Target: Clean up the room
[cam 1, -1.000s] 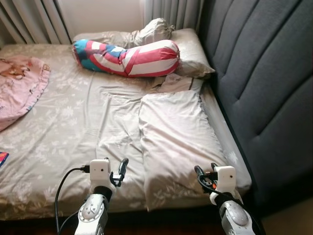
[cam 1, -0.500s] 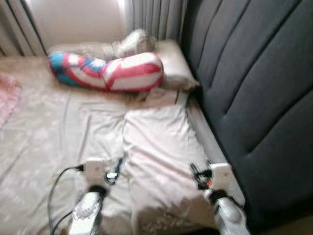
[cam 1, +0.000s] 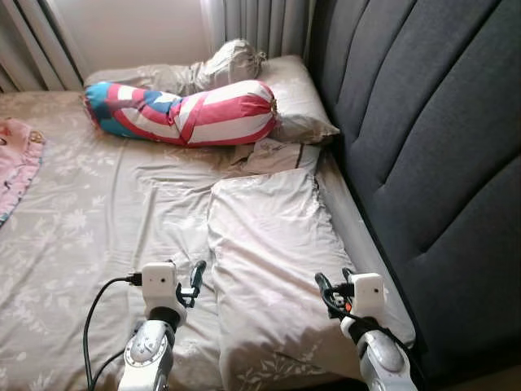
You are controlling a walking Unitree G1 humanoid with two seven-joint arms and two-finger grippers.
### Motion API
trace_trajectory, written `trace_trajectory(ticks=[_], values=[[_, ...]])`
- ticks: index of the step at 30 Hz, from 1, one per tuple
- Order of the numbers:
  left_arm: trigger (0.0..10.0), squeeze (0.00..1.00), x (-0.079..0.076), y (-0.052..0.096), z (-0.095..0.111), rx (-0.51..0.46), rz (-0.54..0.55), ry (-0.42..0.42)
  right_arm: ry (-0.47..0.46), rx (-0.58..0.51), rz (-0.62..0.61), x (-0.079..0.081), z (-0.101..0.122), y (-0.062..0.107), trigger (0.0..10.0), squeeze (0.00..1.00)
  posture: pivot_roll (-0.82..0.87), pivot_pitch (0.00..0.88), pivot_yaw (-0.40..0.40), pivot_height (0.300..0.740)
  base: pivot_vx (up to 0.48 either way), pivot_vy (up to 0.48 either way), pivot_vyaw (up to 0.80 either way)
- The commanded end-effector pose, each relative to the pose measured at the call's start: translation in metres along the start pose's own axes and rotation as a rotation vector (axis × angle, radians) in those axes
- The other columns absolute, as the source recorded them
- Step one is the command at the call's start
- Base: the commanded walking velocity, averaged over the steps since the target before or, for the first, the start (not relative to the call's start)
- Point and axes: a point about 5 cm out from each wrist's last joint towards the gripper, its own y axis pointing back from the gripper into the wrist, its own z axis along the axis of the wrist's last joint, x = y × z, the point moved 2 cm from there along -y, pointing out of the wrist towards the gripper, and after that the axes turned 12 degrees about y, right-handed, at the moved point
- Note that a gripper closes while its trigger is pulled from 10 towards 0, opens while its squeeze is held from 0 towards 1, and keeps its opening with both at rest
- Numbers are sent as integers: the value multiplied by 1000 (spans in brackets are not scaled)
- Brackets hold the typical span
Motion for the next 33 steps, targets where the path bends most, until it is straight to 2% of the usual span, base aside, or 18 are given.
trace_trajectory(ticks=[1, 12, 33], values=[[10000, 0, 0, 2, -4, 15, -1, -7, 2, 11, -5, -3, -3, 1, 10000, 0, -42, 80, -43, 740, 0, -285, 0], [10000, 0, 0, 2, -4, 14, 1, -5, 2, 11, -6, -3, -3, 1, 10000, 0, -44, 81, -42, 740, 0, -340, 0], [10000, 0, 1, 3, -4, 17, 0, 11, 0, 6, -7, -2, -2, 1, 10000, 0, -45, 83, -41, 740, 0, 0, 0]])
